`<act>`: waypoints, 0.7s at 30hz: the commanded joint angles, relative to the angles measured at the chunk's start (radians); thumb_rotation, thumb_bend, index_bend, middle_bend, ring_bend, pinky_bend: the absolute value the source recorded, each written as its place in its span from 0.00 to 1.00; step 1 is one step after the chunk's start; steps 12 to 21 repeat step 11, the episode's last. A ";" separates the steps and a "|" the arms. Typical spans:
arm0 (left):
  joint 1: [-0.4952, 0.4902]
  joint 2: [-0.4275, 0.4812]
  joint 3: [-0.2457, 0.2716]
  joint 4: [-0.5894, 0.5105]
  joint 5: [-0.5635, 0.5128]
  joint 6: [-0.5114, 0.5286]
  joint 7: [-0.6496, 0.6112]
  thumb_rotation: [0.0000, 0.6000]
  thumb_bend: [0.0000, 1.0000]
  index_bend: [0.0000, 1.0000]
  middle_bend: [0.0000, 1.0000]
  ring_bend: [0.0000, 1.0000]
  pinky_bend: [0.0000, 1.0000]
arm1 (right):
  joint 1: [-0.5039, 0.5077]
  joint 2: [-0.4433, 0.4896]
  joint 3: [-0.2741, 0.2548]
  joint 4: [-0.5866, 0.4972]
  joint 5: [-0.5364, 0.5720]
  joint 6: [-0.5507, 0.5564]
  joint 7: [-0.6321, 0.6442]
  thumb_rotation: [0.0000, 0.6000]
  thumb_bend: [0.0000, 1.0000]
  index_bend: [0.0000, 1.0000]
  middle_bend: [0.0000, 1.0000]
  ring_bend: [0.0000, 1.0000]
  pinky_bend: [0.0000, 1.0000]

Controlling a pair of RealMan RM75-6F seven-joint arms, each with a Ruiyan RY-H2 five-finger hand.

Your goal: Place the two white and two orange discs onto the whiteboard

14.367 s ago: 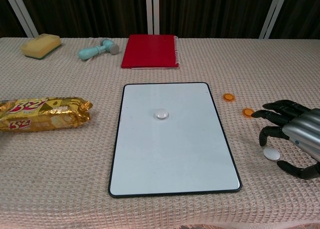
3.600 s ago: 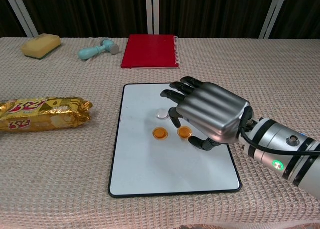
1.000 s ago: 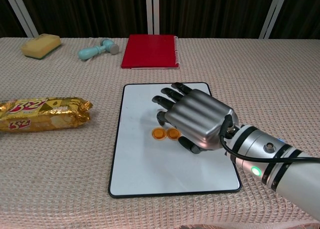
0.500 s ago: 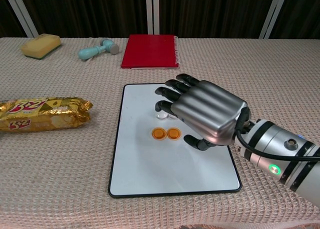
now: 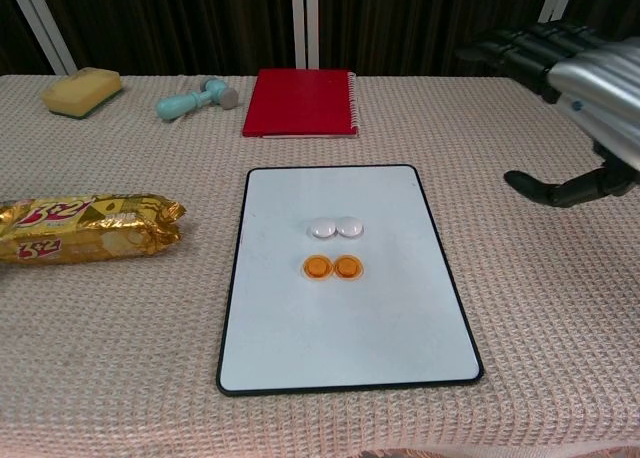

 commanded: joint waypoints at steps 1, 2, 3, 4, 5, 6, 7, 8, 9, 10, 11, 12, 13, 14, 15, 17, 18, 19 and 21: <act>0.002 -0.002 0.001 -0.004 0.004 0.006 0.007 0.81 0.00 0.11 0.03 0.01 0.12 | -0.101 0.082 0.017 0.047 0.071 0.084 0.109 1.00 0.29 0.00 0.00 0.00 0.00; 0.003 -0.002 0.001 -0.006 0.005 0.008 0.010 0.81 0.00 0.11 0.03 0.01 0.12 | -0.124 0.094 0.018 0.057 0.099 0.090 0.120 1.00 0.29 0.00 0.00 0.00 0.00; 0.004 -0.003 0.001 -0.008 0.007 0.011 0.013 0.81 0.00 0.11 0.03 0.01 0.12 | -0.139 0.103 0.019 0.065 0.117 0.093 0.127 1.00 0.29 0.00 0.00 0.00 0.00; 0.005 -0.003 0.002 -0.009 0.008 0.013 0.016 0.81 0.00 0.11 0.03 0.01 0.12 | -0.154 0.112 0.019 0.071 0.132 0.095 0.136 1.00 0.29 0.00 0.00 0.00 0.00; 0.006 -0.003 0.002 -0.010 0.009 0.015 0.018 0.81 0.00 0.11 0.03 0.01 0.12 | -0.171 0.122 0.020 0.079 0.149 0.097 0.151 1.00 0.29 0.00 0.00 0.00 0.00; 0.007 -0.003 0.002 -0.011 0.009 0.017 0.019 0.81 0.00 0.11 0.03 0.01 0.12 | -0.183 0.128 0.020 0.085 0.159 0.100 0.164 1.00 0.29 0.00 0.00 0.00 0.00; 0.008 -0.003 0.002 -0.012 0.009 0.018 0.020 0.81 0.00 0.11 0.03 0.01 0.12 | -0.194 0.134 0.021 0.091 0.165 0.102 0.178 1.00 0.29 0.00 0.00 0.00 0.00; 0.009 -0.003 0.002 -0.013 0.009 0.019 0.023 0.81 0.00 0.11 0.03 0.01 0.12 | -0.205 0.140 0.021 0.098 0.172 0.102 0.195 1.00 0.29 0.00 0.00 0.00 0.00; 0.009 -0.002 0.002 -0.013 0.009 0.020 0.024 0.81 0.00 0.11 0.03 0.01 0.12 | -0.212 0.144 0.021 0.101 0.175 0.101 0.206 1.00 0.29 0.00 0.00 0.00 0.00; 0.010 -0.002 0.002 -0.014 0.009 0.021 0.027 0.81 0.00 0.11 0.03 0.01 0.12 | -0.219 0.149 0.022 0.104 0.175 0.099 0.216 1.00 0.29 0.00 0.00 0.00 0.00; 0.011 -0.002 0.002 -0.015 0.009 0.022 0.028 0.81 0.00 0.11 0.03 0.01 0.12 | -0.223 0.151 0.022 0.105 0.173 0.098 0.220 1.00 0.29 0.00 0.00 0.00 0.00; 0.011 -0.002 0.002 -0.015 0.009 0.022 0.028 0.81 0.00 0.11 0.03 0.01 0.12 | -0.223 0.151 0.022 0.105 0.173 0.098 0.220 1.00 0.29 0.00 0.00 0.00 0.00; 0.011 -0.002 0.002 -0.015 0.009 0.022 0.028 0.81 0.00 0.11 0.03 0.01 0.12 | -0.223 0.151 0.022 0.105 0.173 0.098 0.220 1.00 0.29 0.00 0.00 0.00 0.00; 0.011 -0.002 0.002 -0.015 0.009 0.022 0.028 0.81 0.00 0.11 0.03 0.01 0.12 | -0.223 0.151 0.022 0.105 0.173 0.098 0.220 1.00 0.29 0.00 0.00 0.00 0.00; 0.011 -0.002 0.002 -0.015 0.009 0.022 0.028 0.81 0.00 0.11 0.03 0.01 0.12 | -0.223 0.151 0.022 0.105 0.173 0.098 0.220 1.00 0.29 0.00 0.00 0.00 0.00; 0.011 -0.002 0.002 -0.015 0.009 0.022 0.028 0.81 0.00 0.11 0.03 0.01 0.12 | -0.223 0.151 0.022 0.105 0.173 0.098 0.220 1.00 0.29 0.00 0.00 0.00 0.00; 0.011 -0.002 0.002 -0.015 0.009 0.022 0.028 0.81 0.00 0.11 0.03 0.01 0.12 | -0.223 0.151 0.022 0.105 0.173 0.098 0.220 1.00 0.29 0.00 0.00 0.00 0.00; 0.011 -0.002 0.002 -0.015 0.009 0.022 0.028 0.81 0.00 0.11 0.03 0.01 0.12 | -0.223 0.151 0.022 0.105 0.173 0.098 0.220 1.00 0.29 0.00 0.00 0.00 0.00; 0.011 -0.002 0.002 -0.015 0.009 0.022 0.028 0.81 0.00 0.11 0.03 0.01 0.12 | -0.223 0.151 0.022 0.105 0.173 0.098 0.220 1.00 0.29 0.00 0.00 0.00 0.00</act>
